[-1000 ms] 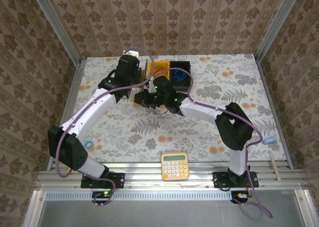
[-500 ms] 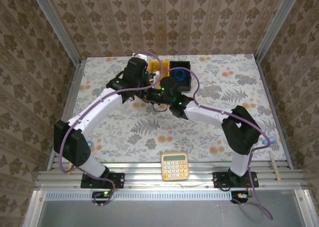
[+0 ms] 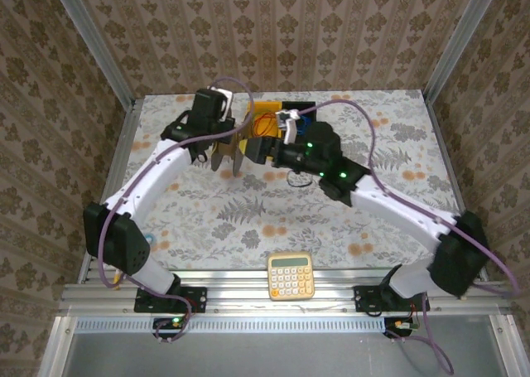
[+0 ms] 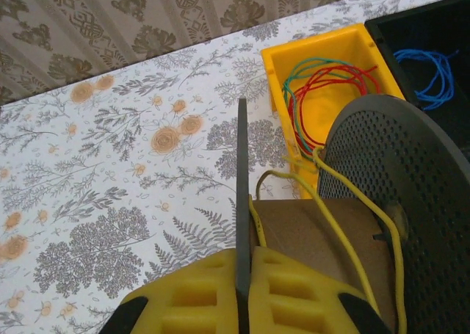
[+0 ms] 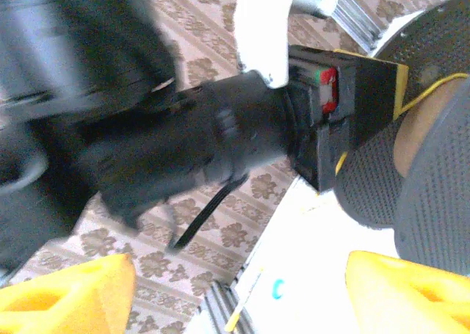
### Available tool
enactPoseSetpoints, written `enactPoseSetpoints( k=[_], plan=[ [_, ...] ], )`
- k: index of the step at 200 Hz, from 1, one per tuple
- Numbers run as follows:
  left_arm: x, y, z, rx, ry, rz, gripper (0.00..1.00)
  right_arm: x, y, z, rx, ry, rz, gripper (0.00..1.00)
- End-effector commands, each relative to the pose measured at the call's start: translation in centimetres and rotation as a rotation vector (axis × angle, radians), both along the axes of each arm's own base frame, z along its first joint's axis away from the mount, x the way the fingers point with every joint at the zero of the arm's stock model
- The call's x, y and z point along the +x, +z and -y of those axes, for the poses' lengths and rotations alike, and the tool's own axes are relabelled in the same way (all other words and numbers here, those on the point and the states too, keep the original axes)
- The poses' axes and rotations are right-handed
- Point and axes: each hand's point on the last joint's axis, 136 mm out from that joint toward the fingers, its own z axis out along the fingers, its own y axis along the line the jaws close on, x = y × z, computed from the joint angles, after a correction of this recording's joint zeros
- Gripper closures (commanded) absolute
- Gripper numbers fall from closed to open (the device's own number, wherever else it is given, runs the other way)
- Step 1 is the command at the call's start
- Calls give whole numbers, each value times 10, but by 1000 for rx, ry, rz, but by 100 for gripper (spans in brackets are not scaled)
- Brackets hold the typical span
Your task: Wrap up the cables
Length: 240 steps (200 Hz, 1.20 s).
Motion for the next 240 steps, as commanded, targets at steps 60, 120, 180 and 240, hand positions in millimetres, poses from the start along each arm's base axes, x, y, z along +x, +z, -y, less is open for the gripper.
enactPoseSetpoints(
  k=[60, 120, 180, 240],
  plan=[
    [-49, 108, 68, -763, -600, -65, 100, 3, -66, 118, -215, -109, 109, 0],
    [-65, 127, 82, -948, -773, -109, 100, 12, -58, 113, -107, 10, 194, 1],
    [-74, 109, 87, -993, -800, -155, 100, 15, -31, 104, -3, 48, 273, 10],
    [-68, 88, 90, -998, -766, -196, 100, 20, -25, 98, 81, 69, 267, 72]
  ],
)
